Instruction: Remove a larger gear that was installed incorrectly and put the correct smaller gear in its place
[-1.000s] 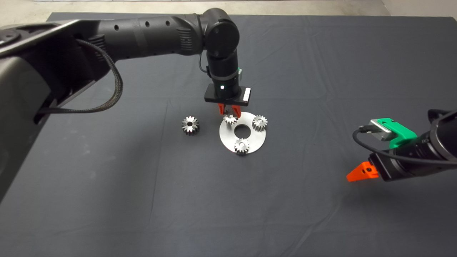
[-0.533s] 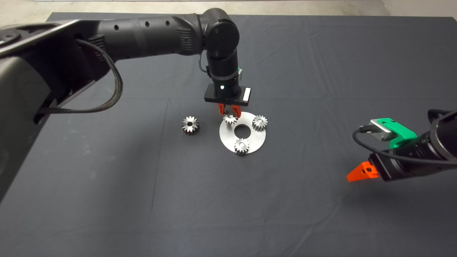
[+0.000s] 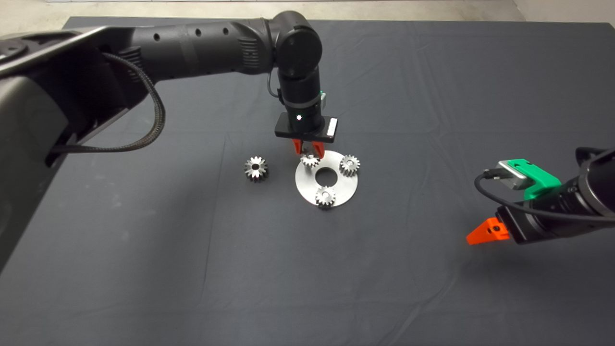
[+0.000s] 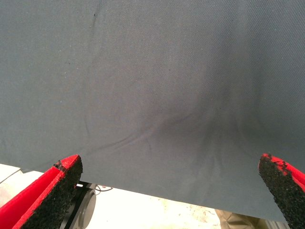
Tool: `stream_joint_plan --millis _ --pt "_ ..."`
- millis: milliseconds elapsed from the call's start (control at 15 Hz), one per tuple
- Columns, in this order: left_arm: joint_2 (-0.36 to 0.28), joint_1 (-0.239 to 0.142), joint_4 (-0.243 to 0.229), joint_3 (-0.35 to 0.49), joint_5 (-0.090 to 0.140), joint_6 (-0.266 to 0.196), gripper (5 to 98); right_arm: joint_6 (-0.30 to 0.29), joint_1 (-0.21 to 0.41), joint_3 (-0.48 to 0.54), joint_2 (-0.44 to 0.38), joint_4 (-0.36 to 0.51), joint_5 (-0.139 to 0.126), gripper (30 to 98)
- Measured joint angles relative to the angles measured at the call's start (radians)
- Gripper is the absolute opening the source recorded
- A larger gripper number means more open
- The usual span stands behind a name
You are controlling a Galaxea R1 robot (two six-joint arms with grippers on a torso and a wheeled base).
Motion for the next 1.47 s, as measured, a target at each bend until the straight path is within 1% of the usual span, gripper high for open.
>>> stream_joint_plan --millis 67,133,200,1267,1333,1467 --pt "0.000 0.000 0.000 0.000 0.000 0.000 24.4 0.000 0.000 0.000 0.000 0.000 0.000 97.8" --pt "0.000 0.000 0.000 0.000 0.000 0.000 27.5 0.000 0.000 0.000 0.000 0.000 0.000 97.8" --pt "0.000 0.000 0.000 0.000 0.000 0.000 27.8 0.000 0.000 0.000 0.000 0.000 0.000 97.8" --pt "0.000 0.000 0.000 0.000 0.000 0.001 27.8 0.000 0.000 0.000 0.000 0.000 0.000 97.8" --pt "0.000 0.003 0.000 0.000 -0.001 0.001 27.8 0.000 0.000 0.000 0.000 0.000 0.000 97.8" --pt "0.000 0.022 0.000 0.000 -0.002 0.002 27.8 0.000 0.000 0.000 0.000 0.000 0.000 97.8"
